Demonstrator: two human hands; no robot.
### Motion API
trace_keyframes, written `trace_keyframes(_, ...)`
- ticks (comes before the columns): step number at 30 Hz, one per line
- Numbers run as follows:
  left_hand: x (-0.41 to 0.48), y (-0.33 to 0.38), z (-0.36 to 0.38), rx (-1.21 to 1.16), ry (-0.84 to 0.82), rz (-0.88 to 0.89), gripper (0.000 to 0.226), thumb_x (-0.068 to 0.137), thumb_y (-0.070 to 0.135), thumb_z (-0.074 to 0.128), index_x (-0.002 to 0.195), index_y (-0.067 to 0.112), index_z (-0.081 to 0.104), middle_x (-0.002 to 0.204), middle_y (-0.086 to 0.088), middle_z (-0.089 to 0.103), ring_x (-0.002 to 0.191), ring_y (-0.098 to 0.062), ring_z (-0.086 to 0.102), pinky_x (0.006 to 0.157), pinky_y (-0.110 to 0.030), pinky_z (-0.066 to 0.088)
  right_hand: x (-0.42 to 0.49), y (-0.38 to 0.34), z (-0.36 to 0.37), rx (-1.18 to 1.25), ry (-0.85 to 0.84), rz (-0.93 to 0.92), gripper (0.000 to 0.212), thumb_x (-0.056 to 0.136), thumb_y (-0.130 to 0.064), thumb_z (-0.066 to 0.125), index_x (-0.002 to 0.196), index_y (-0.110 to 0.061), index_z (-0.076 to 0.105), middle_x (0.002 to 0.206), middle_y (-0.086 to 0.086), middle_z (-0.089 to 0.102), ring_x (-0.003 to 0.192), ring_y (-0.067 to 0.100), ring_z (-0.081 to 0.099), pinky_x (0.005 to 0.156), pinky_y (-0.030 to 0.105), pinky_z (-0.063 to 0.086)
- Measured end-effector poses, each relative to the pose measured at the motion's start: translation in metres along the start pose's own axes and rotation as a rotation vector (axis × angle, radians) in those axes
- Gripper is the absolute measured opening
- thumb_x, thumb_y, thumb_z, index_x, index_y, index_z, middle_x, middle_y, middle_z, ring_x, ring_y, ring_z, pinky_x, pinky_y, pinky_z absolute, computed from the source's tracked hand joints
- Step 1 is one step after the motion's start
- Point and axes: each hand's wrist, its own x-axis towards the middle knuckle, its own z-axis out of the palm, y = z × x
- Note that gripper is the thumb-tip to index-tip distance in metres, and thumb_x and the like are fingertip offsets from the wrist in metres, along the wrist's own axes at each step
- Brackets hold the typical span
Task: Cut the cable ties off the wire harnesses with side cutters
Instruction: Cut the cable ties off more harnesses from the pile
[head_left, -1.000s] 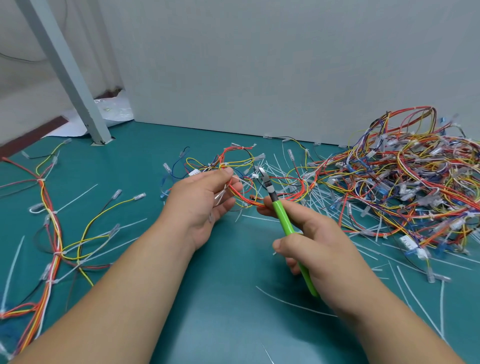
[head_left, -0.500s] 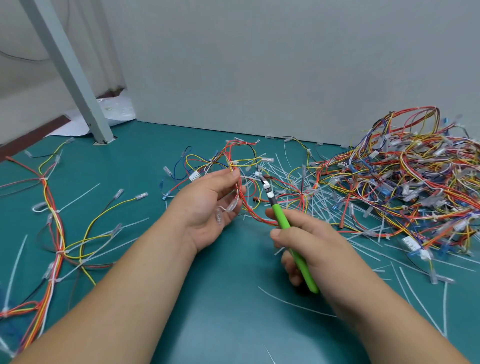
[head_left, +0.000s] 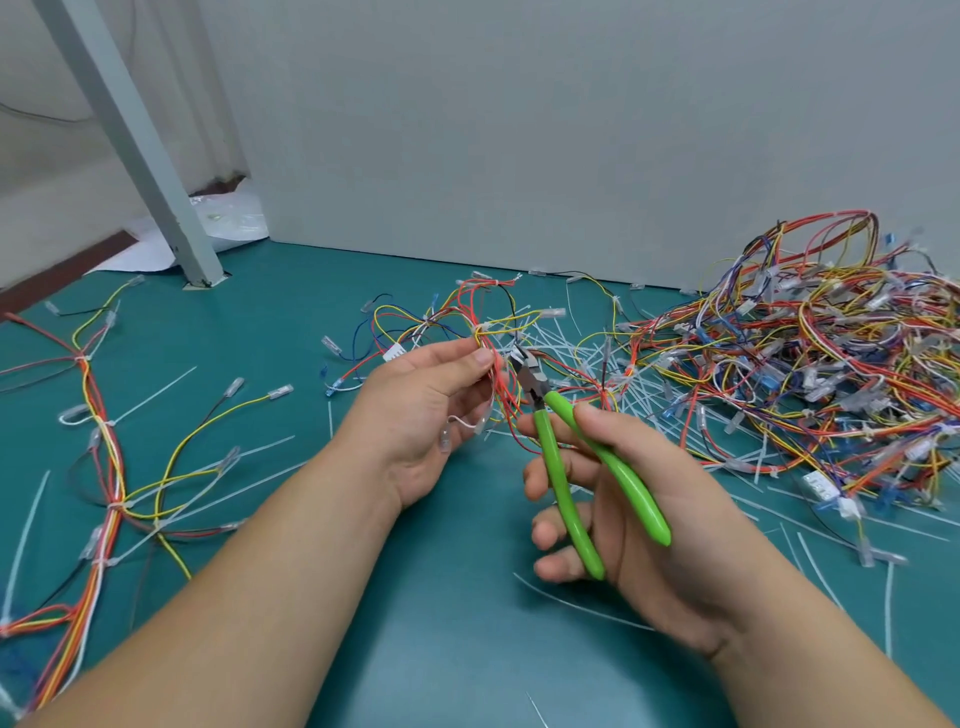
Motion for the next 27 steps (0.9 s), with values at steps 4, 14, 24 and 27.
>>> trace_keyframes(4, 0.0002, -0.0012, 0.0003, 0.017, -0.013, -0.008, 0.024, 0.092, 0.007, 0.068, 0.116, 0.007, 0.066, 0.088, -0.006, 0.075, 0.072, -0.013, 0.070, 0.066, -0.024, 0.049, 0.0011, 0.0011, 0.0011, -0.086, 0.086, -0.010, 0.051, 0.075, -0.052, 0.071, 0.113, -0.018, 0.075, 0.090, 0.013, 0.067, 0.062, 0.029, 0.063, 0.057, 0.034, 0.053)
trace_keyframes(14, -0.0024, -0.0014, 0.0028, 0.063, -0.064, -0.018, 0.010, 0.094, 0.007, 0.066, 0.103, 0.012, 0.068, 0.086, -0.004, 0.075, 0.071, -0.015, 0.068, 0.068, -0.026, 0.049, 0.0024, 0.0015, 0.0030, -0.200, 0.164, -0.069, 0.051, 0.071, -0.053, 0.074, 0.107, -0.016, 0.075, 0.090, 0.011, 0.072, 0.060, 0.027, 0.064, 0.048, 0.030, 0.047)
trace_keyframes(24, -0.0034, -0.0057, 0.0032, 0.223, -0.067, 0.171, 0.037, 0.071, 0.022, 0.083, 0.103, 0.009, 0.068, 0.085, -0.006, 0.077, 0.068, -0.013, 0.069, 0.063, -0.024, 0.049, 0.0020, 0.0016, 0.0052, -0.221, 0.164, -0.090, 0.043, 0.075, -0.050, 0.072, 0.097, -0.012, 0.074, 0.089, 0.010, 0.072, 0.060, 0.027, 0.066, 0.048, 0.028, 0.048)
trace_keyframes(27, 0.0001, -0.0072, 0.0003, 0.252, -0.026, 0.166, 0.025, 0.082, 0.010, 0.080, 0.104, 0.008, 0.070, 0.090, -0.008, 0.078, 0.076, -0.016, 0.071, 0.070, -0.029, 0.049, 0.0024, 0.0019, 0.0049, -0.199, 0.178, -0.081, 0.049, 0.075, -0.048, 0.071, 0.106, -0.010, 0.073, 0.088, 0.011, 0.072, 0.059, 0.027, 0.065, 0.046, 0.028, 0.047)
